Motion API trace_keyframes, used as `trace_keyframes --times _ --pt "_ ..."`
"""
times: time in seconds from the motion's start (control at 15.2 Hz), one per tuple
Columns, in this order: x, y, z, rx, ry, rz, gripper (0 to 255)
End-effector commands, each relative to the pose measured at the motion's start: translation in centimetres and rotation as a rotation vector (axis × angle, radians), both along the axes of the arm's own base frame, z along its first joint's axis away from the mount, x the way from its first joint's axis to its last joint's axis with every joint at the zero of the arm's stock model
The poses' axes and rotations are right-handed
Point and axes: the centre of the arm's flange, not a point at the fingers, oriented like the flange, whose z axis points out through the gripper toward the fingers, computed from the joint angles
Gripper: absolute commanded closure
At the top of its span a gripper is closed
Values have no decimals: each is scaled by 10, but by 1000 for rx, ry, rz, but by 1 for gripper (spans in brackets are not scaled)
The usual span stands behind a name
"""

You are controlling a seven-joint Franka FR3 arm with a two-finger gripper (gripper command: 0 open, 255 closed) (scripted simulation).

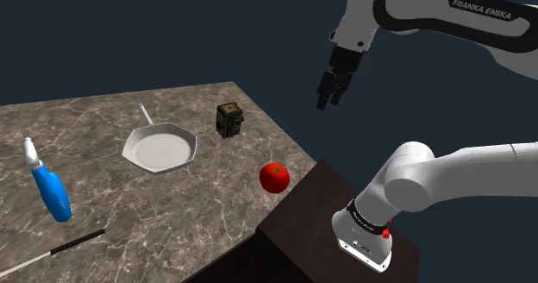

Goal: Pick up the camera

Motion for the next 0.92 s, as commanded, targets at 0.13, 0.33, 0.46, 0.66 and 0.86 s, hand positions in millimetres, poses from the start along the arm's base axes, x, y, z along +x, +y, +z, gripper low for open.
trace_keyframes --times 0.13,0.33,0.46,0.66,0.86 --pt "18 2 -17 -9 -9 -9 0" --pt "45 4 -43 -22 -21 -24 0" --pt "64 5 -60 -31 -30 -33 0" --pt "92 6 -86 -45 -43 -47 0" --pt "120 7 -111 -58 -55 -62 0"
